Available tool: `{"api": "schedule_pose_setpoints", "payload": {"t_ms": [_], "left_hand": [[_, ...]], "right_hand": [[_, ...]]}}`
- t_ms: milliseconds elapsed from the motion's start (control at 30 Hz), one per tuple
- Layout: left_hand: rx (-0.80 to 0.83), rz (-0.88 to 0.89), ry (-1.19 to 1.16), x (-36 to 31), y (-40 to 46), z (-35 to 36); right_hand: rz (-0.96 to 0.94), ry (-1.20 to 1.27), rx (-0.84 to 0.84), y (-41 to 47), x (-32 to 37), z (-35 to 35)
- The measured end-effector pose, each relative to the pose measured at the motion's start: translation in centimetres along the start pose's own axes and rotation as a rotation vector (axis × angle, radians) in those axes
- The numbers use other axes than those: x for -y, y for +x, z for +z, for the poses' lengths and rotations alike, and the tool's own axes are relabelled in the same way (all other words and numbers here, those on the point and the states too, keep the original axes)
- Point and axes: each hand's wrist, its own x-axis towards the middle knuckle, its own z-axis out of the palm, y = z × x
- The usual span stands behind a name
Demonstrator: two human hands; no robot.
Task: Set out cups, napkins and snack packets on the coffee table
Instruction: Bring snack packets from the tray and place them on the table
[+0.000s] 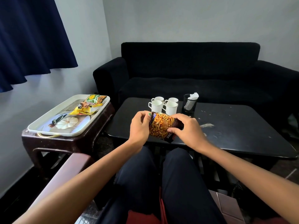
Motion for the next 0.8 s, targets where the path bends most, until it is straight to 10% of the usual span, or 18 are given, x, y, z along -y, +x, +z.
{"api": "schedule_pose_setpoints", "payload": {"t_ms": [433, 800], "left_hand": [[0.105, 0.307, 0.384, 0.0, 0.3, -1.8], [0.32, 0.113, 0.493, 0.1, 0.5, -1.8]], "right_hand": [[-0.241, -0.389, -0.028, 0.1, -1.0, -0.5], [-0.356, -0.54, 0.005, -0.3, -1.5, -1.0]]}}
